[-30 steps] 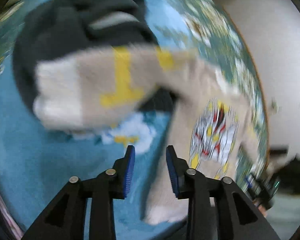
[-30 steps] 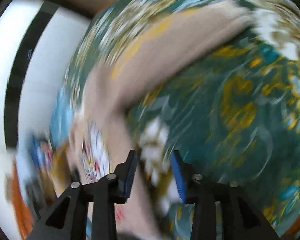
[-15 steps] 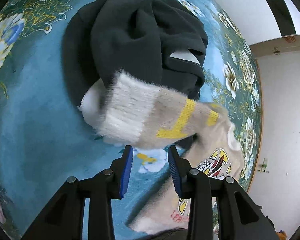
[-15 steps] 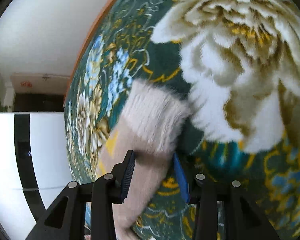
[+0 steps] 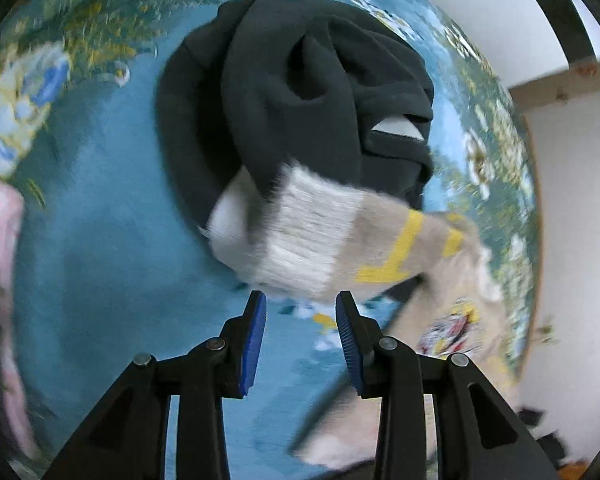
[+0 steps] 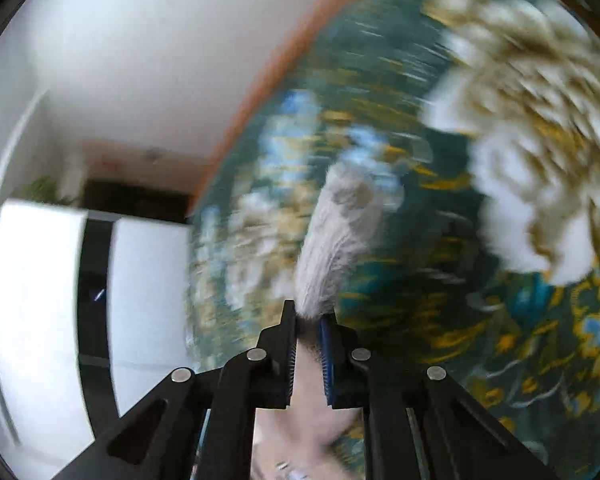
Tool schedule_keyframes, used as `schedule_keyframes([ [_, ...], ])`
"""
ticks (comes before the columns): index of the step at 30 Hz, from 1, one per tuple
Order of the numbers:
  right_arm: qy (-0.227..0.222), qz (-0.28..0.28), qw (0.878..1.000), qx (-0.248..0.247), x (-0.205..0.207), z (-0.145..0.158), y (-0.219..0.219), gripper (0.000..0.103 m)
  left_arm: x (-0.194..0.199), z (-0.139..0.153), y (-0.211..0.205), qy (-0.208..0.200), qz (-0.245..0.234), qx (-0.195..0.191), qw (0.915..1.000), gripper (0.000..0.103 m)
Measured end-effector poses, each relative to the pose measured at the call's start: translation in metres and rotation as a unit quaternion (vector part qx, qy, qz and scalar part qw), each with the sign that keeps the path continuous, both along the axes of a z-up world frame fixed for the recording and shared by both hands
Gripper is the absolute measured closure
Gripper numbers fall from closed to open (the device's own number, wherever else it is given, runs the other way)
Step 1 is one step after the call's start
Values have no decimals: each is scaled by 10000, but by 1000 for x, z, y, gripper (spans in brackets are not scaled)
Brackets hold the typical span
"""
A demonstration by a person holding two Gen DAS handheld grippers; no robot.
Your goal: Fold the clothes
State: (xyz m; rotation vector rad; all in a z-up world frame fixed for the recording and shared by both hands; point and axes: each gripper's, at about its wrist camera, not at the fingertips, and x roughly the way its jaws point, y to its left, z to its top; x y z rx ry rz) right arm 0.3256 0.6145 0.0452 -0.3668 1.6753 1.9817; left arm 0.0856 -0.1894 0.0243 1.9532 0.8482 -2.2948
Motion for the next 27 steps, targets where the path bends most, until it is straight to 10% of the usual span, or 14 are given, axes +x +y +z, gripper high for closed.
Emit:
schedule_keyframes([
  [5,180,811,9913,1020,-51,84,-43,91,4,4,-9,299,-241,-380,9985,62],
  [12,-297,2480,9440,2155,-144,141,-167,91,12,12,-19,808,-717,-1213,9867,61],
  [19,-1033,3711,8980,2127,-235,90,-278,91,19,6,-20,821,-1102,-1792,9742,61],
  [27,-2339,4558,8342,2042,-308,-3,-359,91,26,-8,-24,503,-1213,-1283,9830,61],
])
